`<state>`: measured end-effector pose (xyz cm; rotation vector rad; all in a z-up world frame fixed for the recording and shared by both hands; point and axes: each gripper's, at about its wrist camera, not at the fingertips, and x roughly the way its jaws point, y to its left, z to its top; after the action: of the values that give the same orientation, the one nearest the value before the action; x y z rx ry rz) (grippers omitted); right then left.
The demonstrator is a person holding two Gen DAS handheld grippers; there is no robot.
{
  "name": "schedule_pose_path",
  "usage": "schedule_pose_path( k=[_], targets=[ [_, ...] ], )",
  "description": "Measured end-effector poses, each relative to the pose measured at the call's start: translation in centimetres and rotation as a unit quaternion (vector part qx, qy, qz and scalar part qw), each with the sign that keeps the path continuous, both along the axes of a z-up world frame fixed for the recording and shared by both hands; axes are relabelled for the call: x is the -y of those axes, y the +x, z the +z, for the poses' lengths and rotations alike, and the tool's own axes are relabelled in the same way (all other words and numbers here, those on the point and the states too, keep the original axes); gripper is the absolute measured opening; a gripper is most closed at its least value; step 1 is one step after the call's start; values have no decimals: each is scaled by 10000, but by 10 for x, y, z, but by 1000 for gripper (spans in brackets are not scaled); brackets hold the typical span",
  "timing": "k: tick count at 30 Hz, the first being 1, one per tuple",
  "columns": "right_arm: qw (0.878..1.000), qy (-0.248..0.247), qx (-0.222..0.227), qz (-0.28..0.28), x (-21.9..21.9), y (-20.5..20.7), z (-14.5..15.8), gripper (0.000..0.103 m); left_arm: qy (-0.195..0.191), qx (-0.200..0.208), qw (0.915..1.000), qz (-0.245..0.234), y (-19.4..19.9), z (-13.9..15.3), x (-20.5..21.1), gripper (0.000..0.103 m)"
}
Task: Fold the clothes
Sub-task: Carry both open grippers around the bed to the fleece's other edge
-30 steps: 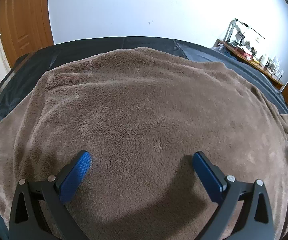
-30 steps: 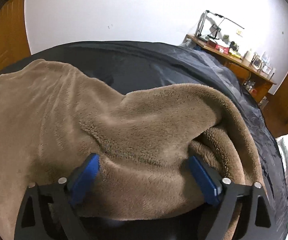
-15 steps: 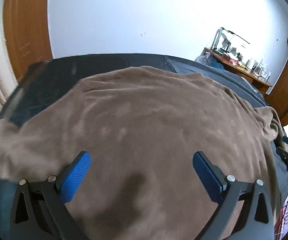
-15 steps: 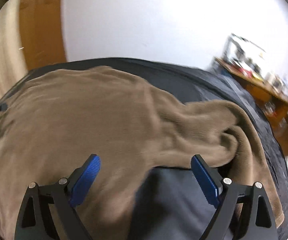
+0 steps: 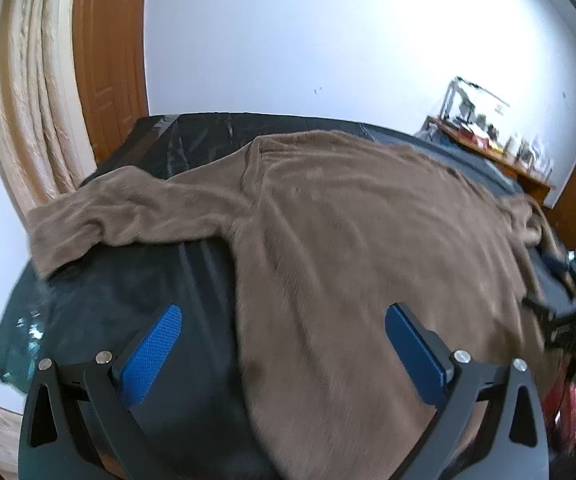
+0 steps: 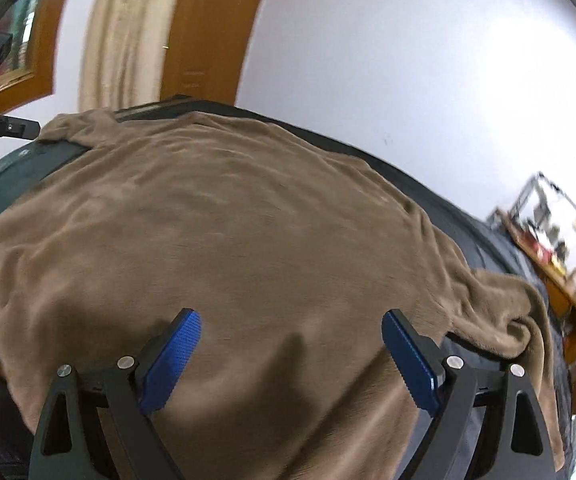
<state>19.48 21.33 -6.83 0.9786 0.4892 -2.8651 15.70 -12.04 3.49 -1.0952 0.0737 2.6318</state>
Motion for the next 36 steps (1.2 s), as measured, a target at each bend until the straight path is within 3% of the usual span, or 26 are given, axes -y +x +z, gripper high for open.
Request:
schedule_pose_path(
  k=[6,10,15,18,21,24,27,30,33,36],
  targets=[
    [9950,-445,-284,853,50,34,8,93,-745,-290,9966,-190,53,-21,13,102],
    [9852,-198,-266,1681,104,54,0,93,-653,-301,9972,-201,68,-33,26,102],
    [9604,795,-201,2664,173,80,-27,93,-304,-254,9991,160,70,-43,54,102],
    [9460,1352,-114,2944,203,82,-49,93,-124,-200,9991,343,68,-48,66,102],
    [9451,1272,42,3009,219,71,-55,93,-68,-177,9992,354,69,-54,71,102],
    [9511,1186,-71,2852,226,56,-51,93,-206,-184,9992,295,71,-60,69,102],
    [9688,611,-70,2400,214,31,-36,93,-361,-194,9989,214,74,-67,63,102],
    [9798,-539,227,1910,184,3,-23,93,-394,-188,9990,70,78,-70,57,102],
    [9792,-1548,522,1201,143,-23,-22,93,-421,-204,9989,-83,82,-72,48,102],
    [9754,-1979,757,607,112,-40,-28,93,-461,-223,9985,-216,84,-73,37,102]
  ],
)
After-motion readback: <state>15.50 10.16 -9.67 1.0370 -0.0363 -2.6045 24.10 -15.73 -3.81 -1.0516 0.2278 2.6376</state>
